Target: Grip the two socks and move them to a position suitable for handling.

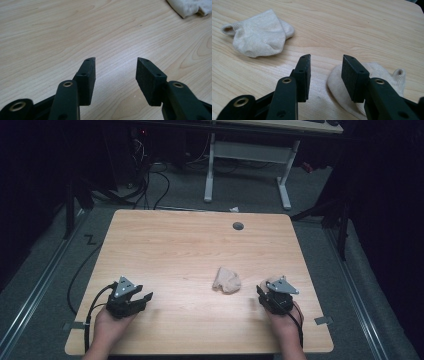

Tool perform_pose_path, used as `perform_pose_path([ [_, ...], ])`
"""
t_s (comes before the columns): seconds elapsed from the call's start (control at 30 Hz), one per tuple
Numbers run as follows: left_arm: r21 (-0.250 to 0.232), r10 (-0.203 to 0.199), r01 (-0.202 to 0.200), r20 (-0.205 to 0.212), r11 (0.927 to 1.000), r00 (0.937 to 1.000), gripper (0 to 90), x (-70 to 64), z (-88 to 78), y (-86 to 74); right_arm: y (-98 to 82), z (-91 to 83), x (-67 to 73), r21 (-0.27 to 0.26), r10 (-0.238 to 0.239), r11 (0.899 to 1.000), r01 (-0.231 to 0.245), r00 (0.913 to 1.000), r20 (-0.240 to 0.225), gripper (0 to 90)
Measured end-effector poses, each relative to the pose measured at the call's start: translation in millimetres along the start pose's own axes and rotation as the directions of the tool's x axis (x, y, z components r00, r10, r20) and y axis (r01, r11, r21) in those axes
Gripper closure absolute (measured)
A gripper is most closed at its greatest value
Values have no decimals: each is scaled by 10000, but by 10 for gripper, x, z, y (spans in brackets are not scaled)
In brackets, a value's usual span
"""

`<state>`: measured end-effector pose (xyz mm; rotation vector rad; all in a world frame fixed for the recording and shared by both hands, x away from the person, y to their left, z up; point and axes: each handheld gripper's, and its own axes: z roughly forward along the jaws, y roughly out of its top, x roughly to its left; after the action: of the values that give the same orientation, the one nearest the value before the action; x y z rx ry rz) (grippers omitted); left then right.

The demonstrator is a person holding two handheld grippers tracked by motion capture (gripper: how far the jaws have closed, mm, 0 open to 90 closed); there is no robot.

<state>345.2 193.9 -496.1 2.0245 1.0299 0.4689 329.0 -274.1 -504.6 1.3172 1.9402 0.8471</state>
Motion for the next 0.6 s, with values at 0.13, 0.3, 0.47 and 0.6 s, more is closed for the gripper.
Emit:
perform_pose_path([
  [0.13,6,-25,25,-17,10000,10000,498,14,78,-2,-5,-15,-24,94,127,9999,-126,9999,-111,626],
  [0.3,140,197,-196,-35,9997,9998,495,-14,123,-6,-2,-75,-63,-16,263,9997,-263,9996,-122,652],
  [0.47,80,267,-267,24,9996,9996,489,-31,98,-2,11,-88,-98,-28,225,9997,-225,9997,-28,707],
  [0.6,143,382,-382,38,9992,9993,488,-36,107,-15,20,-94,-200,-156,566,9983,-568,9984,-91,755],
])
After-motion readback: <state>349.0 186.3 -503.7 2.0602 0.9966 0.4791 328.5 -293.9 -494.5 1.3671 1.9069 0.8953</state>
